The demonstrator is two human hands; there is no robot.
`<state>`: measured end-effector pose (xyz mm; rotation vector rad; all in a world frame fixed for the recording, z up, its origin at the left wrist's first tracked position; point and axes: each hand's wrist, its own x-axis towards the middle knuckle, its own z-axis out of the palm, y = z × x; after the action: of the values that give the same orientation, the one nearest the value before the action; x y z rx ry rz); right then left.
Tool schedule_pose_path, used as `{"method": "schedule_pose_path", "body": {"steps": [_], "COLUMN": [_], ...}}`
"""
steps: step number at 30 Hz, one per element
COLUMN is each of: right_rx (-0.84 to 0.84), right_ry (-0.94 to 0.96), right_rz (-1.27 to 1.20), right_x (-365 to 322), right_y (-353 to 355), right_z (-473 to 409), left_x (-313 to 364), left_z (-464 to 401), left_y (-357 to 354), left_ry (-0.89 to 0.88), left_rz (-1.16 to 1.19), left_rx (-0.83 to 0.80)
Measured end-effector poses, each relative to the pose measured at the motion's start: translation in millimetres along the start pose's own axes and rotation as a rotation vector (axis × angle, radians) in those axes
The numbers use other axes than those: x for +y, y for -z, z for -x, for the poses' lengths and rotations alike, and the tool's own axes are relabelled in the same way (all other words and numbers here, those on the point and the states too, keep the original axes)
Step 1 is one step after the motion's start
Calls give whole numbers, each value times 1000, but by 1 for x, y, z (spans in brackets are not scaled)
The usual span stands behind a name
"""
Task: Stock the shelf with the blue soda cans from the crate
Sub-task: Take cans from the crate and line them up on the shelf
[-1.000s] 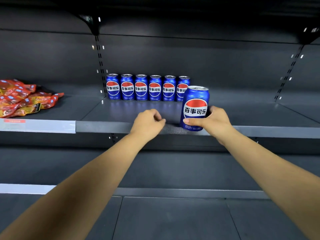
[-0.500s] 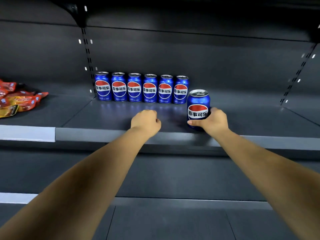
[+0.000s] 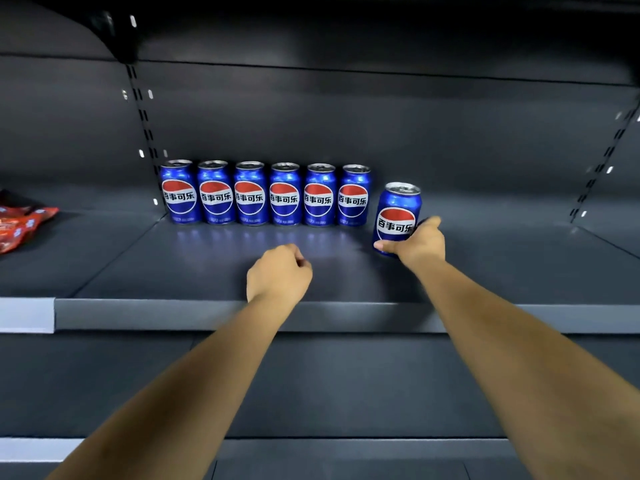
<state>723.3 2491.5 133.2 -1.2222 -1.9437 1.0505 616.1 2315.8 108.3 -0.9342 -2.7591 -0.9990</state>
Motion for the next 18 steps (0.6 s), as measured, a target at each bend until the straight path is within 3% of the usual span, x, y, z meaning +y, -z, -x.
{"method": "schedule_pose_path", "body": {"steps": [10,18], "right_rx": [9,51], "right_ry": [-104,-114], "right_rz": [317,378], "right_x": [-18,-7], "right_y": [-19,-37], "right_z": [-44,-71], "left_x": [1,3], "left_z": [-2,0], "left_y": [-3,-2], "left_ry": [3,-4], "left_rz": [-66,-91], "left_rx": [15,14]}}
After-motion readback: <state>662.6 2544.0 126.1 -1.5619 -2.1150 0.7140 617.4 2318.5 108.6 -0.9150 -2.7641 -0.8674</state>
